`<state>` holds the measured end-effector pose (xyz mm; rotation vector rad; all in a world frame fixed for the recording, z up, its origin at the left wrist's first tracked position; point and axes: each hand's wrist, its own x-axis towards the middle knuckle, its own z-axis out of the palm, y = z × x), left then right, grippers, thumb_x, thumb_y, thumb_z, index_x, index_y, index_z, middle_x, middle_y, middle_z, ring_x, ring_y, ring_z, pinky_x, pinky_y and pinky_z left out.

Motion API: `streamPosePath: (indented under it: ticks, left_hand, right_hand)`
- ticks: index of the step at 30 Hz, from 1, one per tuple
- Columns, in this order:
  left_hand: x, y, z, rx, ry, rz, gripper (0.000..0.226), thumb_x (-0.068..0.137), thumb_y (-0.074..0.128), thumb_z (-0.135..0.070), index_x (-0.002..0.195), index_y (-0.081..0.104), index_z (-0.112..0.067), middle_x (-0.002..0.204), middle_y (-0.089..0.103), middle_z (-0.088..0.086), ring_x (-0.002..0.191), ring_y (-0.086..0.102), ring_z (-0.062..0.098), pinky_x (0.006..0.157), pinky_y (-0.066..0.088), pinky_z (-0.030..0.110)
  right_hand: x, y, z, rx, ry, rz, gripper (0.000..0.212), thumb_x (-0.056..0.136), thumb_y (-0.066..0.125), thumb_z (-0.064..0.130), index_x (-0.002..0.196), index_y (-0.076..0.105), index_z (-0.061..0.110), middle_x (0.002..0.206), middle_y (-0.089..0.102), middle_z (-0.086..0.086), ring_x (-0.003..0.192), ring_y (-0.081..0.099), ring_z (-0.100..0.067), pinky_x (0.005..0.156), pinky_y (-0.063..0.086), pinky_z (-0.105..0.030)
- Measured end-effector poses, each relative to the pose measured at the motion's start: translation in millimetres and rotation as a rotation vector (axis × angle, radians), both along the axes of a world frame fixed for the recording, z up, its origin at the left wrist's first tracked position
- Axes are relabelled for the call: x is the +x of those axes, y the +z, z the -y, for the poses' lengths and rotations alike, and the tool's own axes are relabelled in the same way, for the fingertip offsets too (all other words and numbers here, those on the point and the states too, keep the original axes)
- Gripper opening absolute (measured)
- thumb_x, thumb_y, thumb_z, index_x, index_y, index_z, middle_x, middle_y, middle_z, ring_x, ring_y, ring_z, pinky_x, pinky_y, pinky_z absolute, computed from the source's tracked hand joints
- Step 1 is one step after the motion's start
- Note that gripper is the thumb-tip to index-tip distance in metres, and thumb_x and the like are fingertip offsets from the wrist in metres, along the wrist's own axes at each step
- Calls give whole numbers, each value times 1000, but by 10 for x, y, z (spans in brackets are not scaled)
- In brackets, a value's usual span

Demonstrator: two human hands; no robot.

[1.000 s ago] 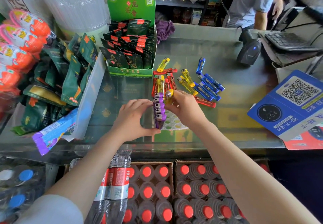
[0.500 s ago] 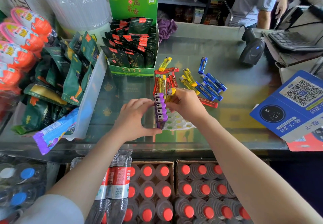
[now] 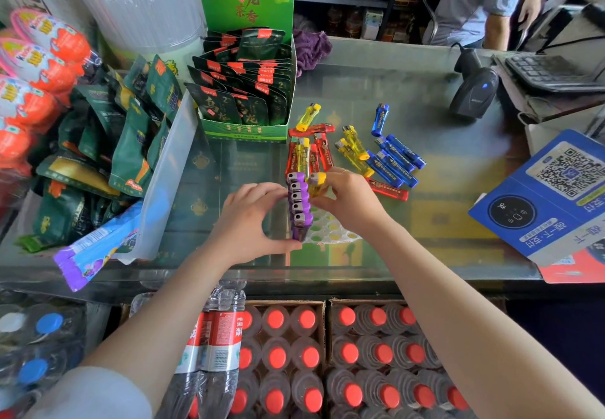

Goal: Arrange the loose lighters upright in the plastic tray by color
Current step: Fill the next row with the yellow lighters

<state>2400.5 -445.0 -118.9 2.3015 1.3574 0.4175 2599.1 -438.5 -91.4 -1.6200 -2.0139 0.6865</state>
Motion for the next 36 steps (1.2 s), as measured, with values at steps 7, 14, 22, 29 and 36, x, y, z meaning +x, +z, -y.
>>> streamPosePath:
  ticks: [7, 14, 22, 29, 36]
  left_hand:
    - [5, 0, 4, 12, -6, -2, 85, 55, 51, -76, 127, 43, -30, 133, 41, -12, 120, 26, 9, 93, 20, 32]
    - [1, -5, -3, 1, -7, -18, 88, 54, 49, -77, 128, 41, -31, 135, 40, -12, 122, 26, 10, 97, 21, 35]
    - [1, -10, -1, 7, -13, -13, 88, 54, 47, -78, 128, 42, -30, 135, 40, -12, 123, 27, 11, 98, 21, 36]
    - [-8, -28, -18, 10, -19, -11, 88, 53, 48, -77, 128, 42, -30, 135, 40, -12, 123, 28, 12, 94, 21, 33]
    - [3, -4, -6, -14, -12, -36, 89, 54, 47, -78, 130, 38, -32, 137, 38, -13, 124, 25, 11, 100, 21, 37]
  right_hand:
    - [-13, 29, -41, -26, -5, 152, 24, 76, 71, 26, 81, 62, 4, 80, 56, -4, 70, 50, -22, 60, 43, -31]
    - [279, 115, -14, 76, -73, 39, 18, 87, 56, 11, 103, 65, 8, 93, 63, -3, 80, 58, -16, 71, 46, -18]
    - [343, -33, -269, 88, -344, 413, 20, 87, 50, 13, 99, 60, 2, 96, 59, -17, 86, 56, -36, 63, 44, -35]
    - [246, -24, -397, -12, -428, 530, 13, 85, 52, 2, 97, 54, -2, 98, 57, -20, 84, 59, -37, 59, 39, -34]
    - [286, 51, -452, -137, -404, 511, 15, 83, 49, 6, 89, 61, 1, 75, 52, -11, 66, 50, -30, 56, 37, -30]
